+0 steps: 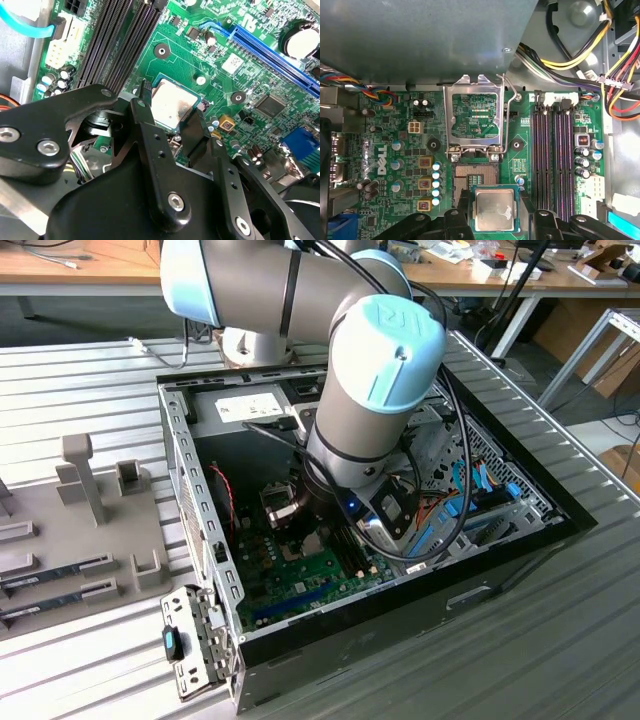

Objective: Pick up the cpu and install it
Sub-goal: 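Place the cpu into insertion slot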

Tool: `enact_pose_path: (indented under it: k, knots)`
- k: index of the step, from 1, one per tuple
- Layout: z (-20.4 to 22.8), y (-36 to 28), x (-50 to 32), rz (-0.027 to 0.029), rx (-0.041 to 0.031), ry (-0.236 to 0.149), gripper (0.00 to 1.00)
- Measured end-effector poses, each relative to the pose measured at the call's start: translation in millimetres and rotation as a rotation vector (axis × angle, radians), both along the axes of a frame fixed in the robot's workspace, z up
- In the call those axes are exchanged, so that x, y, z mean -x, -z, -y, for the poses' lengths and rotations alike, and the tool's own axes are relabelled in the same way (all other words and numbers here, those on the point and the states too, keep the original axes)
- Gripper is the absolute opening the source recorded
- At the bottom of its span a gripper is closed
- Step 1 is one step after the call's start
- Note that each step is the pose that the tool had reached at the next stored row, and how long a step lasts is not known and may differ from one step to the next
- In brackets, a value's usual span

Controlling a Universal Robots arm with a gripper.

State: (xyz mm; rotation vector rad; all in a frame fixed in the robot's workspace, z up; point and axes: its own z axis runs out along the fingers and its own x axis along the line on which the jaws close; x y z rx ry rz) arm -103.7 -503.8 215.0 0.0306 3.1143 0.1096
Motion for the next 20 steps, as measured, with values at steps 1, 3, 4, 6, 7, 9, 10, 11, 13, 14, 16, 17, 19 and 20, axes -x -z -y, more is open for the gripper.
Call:
enact_pose_path:
  k: [1, 3, 4, 6, 7, 9, 10, 11, 13, 14, 16, 17, 19, 20]
  knots:
    - [0.0, 0.1, 0.0, 0.0000, 0.0000, 0.000, 0.47]
    - [0.2, 0.4, 0.0, 0.0000, 0.0001, 0.000, 0.47]
    - [0.3, 0.5, 0.0, 0.0000, 0.0001, 0.000, 0.47]
    - [0.5, 1.2, 0.0, 0.0000, -0.0001, 0.000, 0.47]
    - [0.5, 1.3, 0.0, 0.0000, -0.0001, 0.000, 0.47]
    - [0.6, 1.8, 0.0, 0.0000, 0.0001, 0.000, 0.47]
    - [0.6, 2.2, 0.0, 0.0000, 0.0000, 0.000, 0.47]
    - [0.6, 2.7, 0.0, 0.0000, 0.0000, 0.000, 0.47]
    - [0.6, 3.5, 0.0, 0.0000, 0.0002, 0.000, 0.47]
    - [0.6, 4.2, 0.1, 0.0000, 0.0002, 0.000, 0.47]
    - [0.6, 4.8, 0.5, -0.0001, 0.0004, 0.000, 0.47]
    - [0.6, 4.9, 0.6, -0.0001, 0.0004, 0.000, 0.47]
    - [-0.6, 5.1, 2.0, 0.0001, 0.0002, 0.000, 0.47]
    - [-0.8, 5.1, 3.5, 0.0001, 0.0003, 0.000, 0.47]
